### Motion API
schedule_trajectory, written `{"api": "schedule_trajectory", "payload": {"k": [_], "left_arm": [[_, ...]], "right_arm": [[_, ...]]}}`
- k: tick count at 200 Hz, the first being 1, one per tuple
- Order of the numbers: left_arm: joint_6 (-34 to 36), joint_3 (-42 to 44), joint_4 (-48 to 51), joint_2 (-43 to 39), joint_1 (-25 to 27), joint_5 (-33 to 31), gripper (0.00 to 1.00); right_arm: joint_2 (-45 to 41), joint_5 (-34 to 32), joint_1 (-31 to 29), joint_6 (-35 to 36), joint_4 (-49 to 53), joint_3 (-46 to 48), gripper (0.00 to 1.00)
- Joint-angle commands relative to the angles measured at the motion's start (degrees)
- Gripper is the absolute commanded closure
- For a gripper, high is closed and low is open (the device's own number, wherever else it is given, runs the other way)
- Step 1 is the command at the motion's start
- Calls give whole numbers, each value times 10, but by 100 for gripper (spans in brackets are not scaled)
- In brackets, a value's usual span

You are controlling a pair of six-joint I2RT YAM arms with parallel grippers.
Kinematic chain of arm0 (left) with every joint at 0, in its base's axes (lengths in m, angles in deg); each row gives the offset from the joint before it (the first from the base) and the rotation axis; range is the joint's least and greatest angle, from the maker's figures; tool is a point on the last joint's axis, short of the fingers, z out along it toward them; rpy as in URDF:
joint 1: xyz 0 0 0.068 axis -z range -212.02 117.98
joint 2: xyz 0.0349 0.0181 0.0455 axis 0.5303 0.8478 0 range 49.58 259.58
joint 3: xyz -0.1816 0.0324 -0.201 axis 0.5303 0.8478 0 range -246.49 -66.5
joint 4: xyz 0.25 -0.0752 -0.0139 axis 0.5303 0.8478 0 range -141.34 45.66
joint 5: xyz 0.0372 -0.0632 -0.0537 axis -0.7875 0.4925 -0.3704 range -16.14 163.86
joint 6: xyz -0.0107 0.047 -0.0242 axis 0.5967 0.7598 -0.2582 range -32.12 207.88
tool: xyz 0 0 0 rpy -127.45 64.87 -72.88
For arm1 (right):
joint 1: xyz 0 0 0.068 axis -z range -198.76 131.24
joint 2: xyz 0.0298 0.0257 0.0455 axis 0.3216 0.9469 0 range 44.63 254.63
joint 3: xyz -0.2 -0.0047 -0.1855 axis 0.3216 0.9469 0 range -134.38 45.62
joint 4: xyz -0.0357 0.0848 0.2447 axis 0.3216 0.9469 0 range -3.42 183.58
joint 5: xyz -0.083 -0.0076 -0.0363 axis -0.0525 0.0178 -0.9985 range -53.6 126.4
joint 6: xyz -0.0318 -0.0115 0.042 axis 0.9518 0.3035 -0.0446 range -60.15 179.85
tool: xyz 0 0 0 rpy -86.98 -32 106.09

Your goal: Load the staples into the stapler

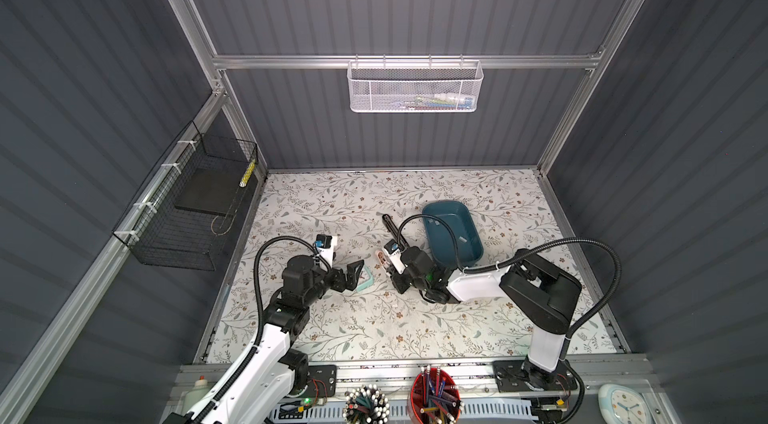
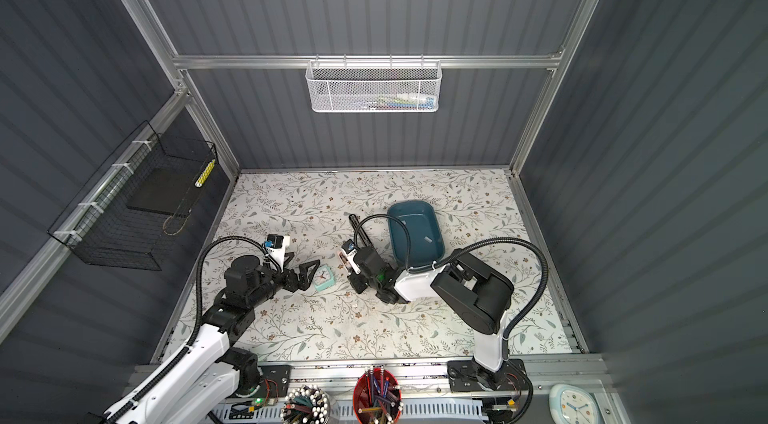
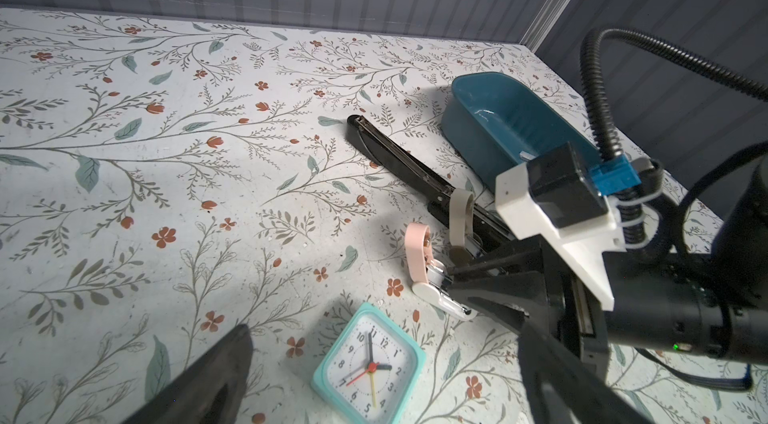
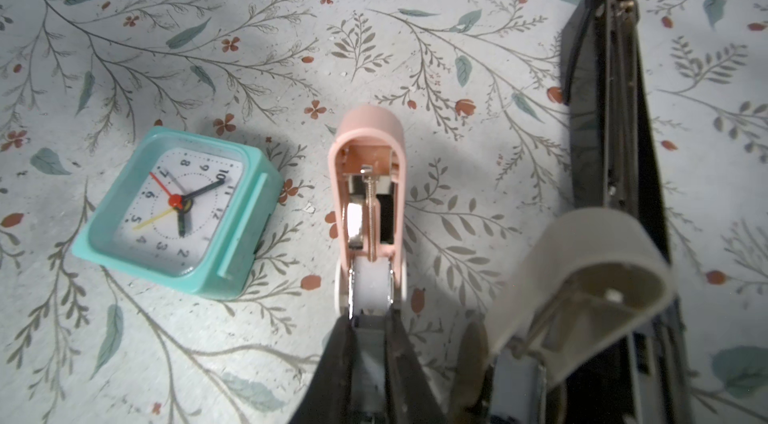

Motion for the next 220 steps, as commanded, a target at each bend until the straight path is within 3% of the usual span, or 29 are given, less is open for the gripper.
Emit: {"api": "schedule_trajectory", "payload": {"k": [1, 37, 97, 126, 161, 190, 220], "left_arm": [[8, 5, 2, -4, -1, 9, 0], [8, 6, 2, -7, -1, 11, 0], [6, 7, 2, -10, -1, 13, 0], [6, 7, 3, -13, -1, 12, 0], [-6, 8, 2, -11, -1, -19, 0], [-71, -43, 6, 38, -1, -82, 0], [-126, -73, -92, 127, -1, -24, 0]], "right_arm": [[3, -37, -7, -2, 87, 2, 77], [3, -60, -13, -3, 103, -5, 70], [-1, -56, -18, 16, 98, -11, 67], [-39, -41, -18, 30, 91, -12, 62], [-98, -36, -15, 46, 96, -15, 63], [-122, -28, -14, 51, 91, -3, 61], [-119, 1, -16, 28, 48, 38, 53]]}}
